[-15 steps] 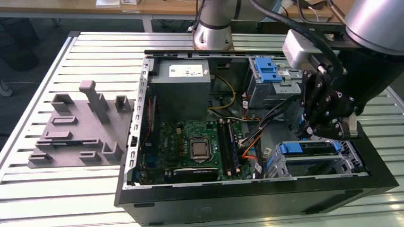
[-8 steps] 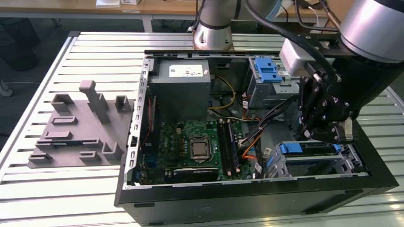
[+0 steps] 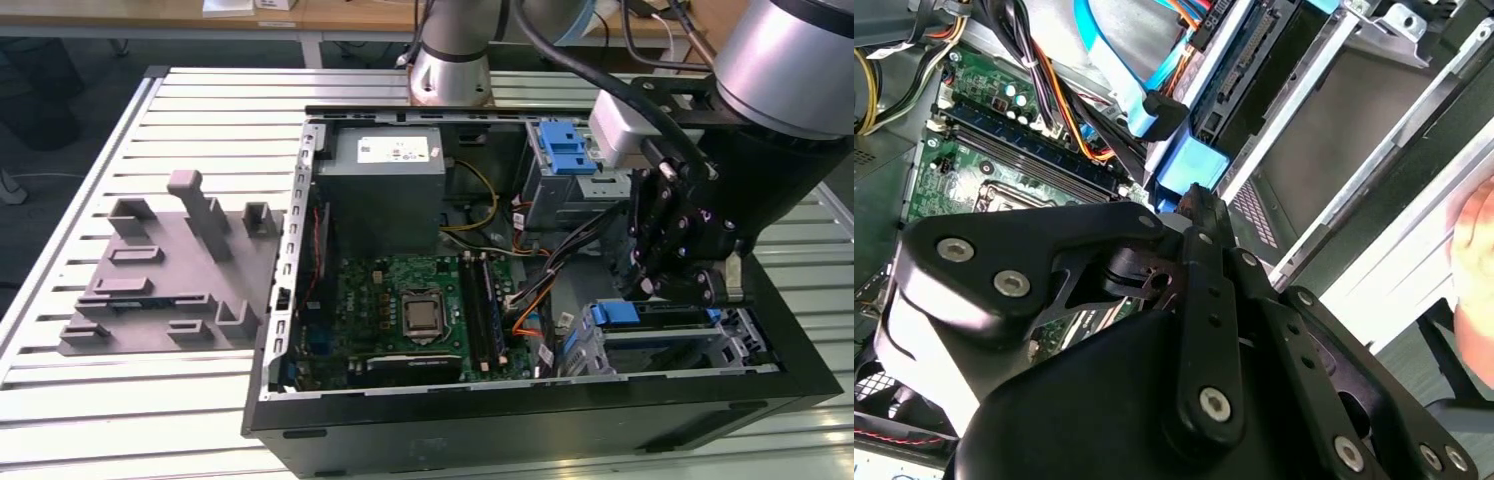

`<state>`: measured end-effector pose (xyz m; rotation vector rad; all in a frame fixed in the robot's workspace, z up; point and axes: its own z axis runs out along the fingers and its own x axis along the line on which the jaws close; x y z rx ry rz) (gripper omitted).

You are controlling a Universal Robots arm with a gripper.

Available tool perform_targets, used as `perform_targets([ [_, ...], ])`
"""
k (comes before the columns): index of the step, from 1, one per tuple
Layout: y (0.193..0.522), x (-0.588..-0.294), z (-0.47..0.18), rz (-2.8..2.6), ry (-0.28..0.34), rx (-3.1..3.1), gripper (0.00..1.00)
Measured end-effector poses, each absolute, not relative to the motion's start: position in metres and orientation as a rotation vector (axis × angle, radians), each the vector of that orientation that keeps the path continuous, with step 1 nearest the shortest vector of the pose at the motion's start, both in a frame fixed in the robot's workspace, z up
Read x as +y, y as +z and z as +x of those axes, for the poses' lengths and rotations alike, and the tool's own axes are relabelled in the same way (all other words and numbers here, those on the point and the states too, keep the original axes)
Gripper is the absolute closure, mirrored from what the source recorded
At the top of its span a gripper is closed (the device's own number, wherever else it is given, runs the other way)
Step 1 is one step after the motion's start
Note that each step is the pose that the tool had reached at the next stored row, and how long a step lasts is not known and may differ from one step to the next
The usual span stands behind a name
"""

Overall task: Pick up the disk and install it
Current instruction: 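Insert the first disk wire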

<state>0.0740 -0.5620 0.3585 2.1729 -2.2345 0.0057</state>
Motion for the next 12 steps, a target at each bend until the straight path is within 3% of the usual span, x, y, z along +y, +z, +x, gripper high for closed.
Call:
perform_targets([
  [12,0.3585,-0.562,0.0768,2.172,0.007,-2.234,0.89],
])
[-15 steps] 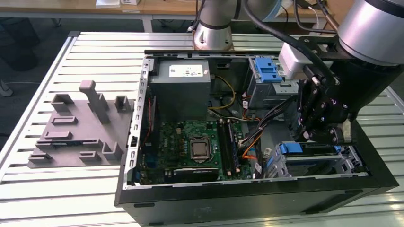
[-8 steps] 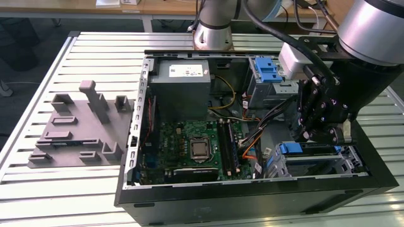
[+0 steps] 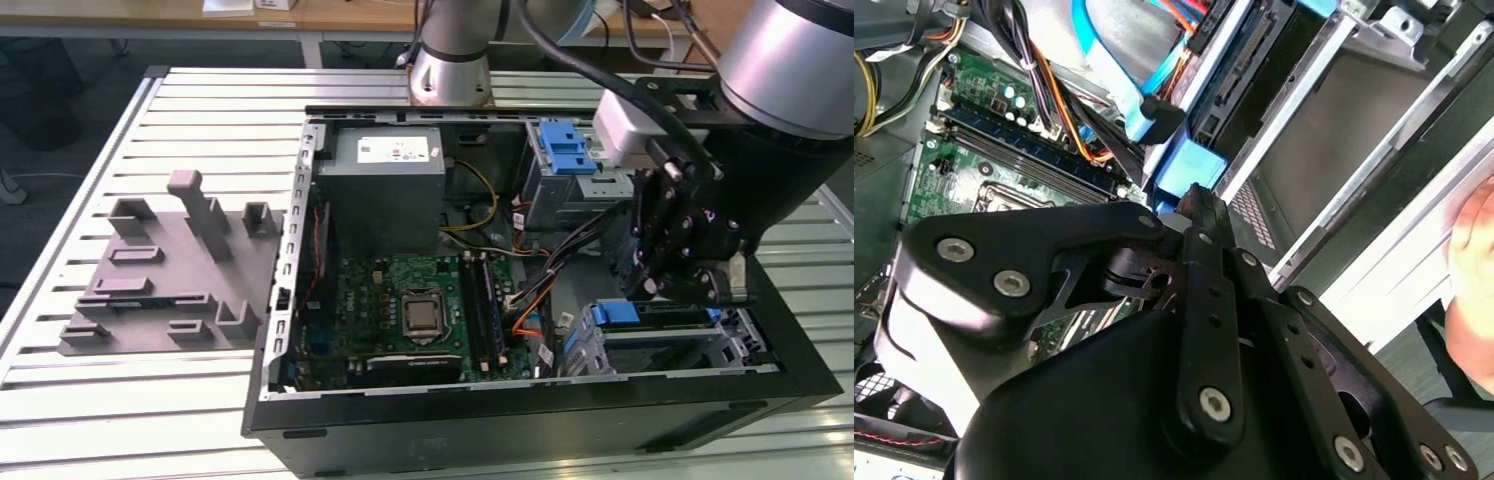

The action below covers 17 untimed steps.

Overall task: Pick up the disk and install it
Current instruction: 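Insert the first disk wire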

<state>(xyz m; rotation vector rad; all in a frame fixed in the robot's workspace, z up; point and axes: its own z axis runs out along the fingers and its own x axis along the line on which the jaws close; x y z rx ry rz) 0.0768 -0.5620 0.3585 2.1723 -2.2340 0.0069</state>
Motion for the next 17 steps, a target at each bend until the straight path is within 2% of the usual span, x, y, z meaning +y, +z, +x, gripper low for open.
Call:
perform_targets([
  [17,0.36,-0.56,0.106,2.175,0.01,-2.235,0.89],
])
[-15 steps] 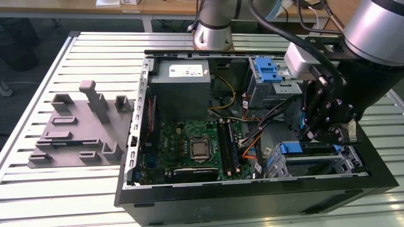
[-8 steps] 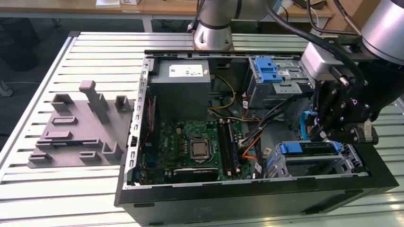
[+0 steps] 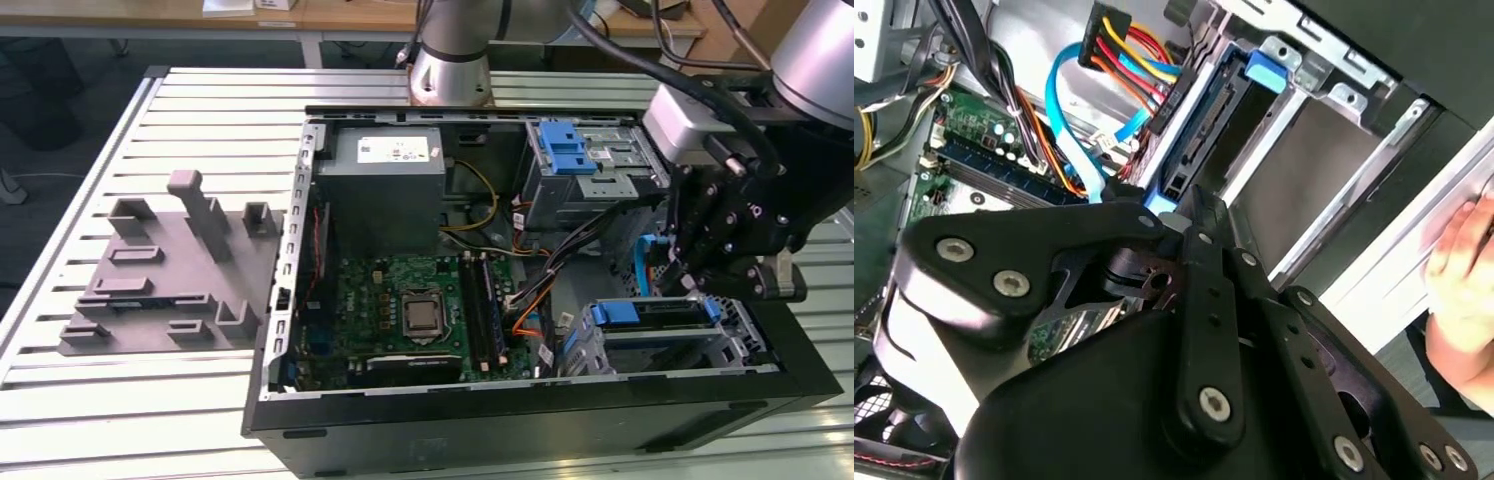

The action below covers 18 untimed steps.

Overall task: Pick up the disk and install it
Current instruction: 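Insert the first disk wire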

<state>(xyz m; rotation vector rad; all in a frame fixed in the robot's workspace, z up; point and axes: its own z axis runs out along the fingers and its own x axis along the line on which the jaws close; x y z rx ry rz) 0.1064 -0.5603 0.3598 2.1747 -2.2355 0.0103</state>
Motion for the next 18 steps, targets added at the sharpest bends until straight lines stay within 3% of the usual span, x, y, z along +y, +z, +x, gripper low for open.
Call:
perform_targets([
  [18,0.361,-0.538,0.123,2.183,0.027,-2.241,0.89],
])
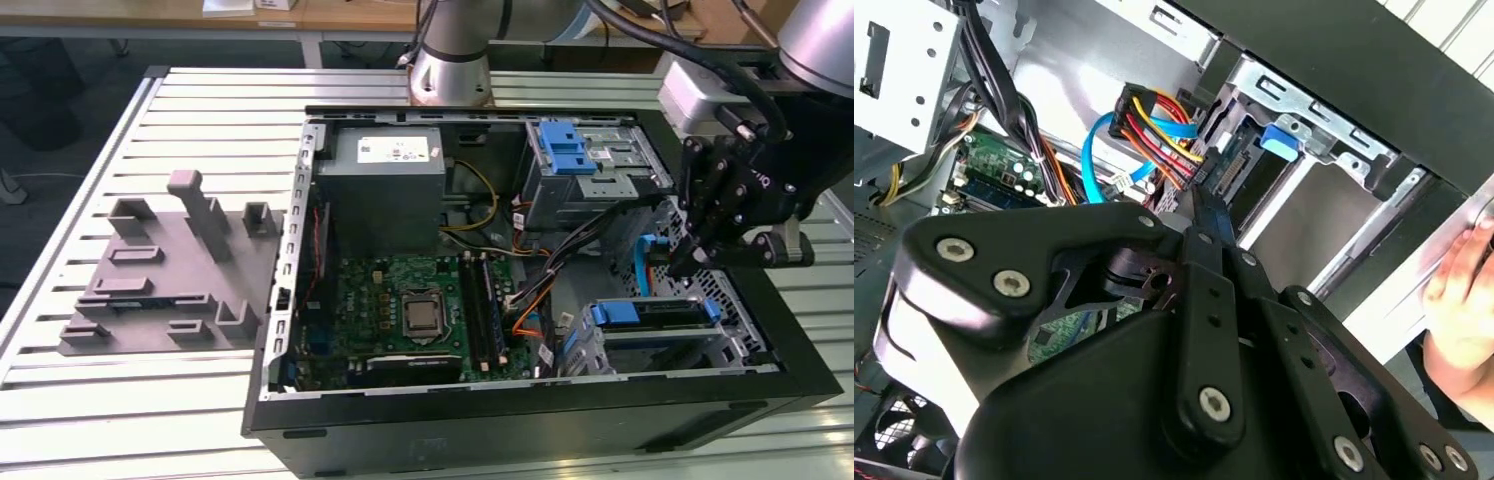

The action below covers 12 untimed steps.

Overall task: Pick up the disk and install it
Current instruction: 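Insert the first disk wire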

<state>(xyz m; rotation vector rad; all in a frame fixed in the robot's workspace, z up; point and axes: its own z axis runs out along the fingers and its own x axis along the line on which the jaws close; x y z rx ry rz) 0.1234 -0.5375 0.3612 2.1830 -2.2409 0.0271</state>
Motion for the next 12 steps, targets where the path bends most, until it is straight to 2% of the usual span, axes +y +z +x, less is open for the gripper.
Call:
perform_targets([
  [9,0.3599,-0.5372,0.1239,2.185,0.031,-2.243,0.89],
  [10,0.3595,-0.5372,0.1239,2.186,0.033,-2.244,0.82],
  [12,0.3586,-0.5372,0.1239,2.188,0.038,-2.246,0.82],
])
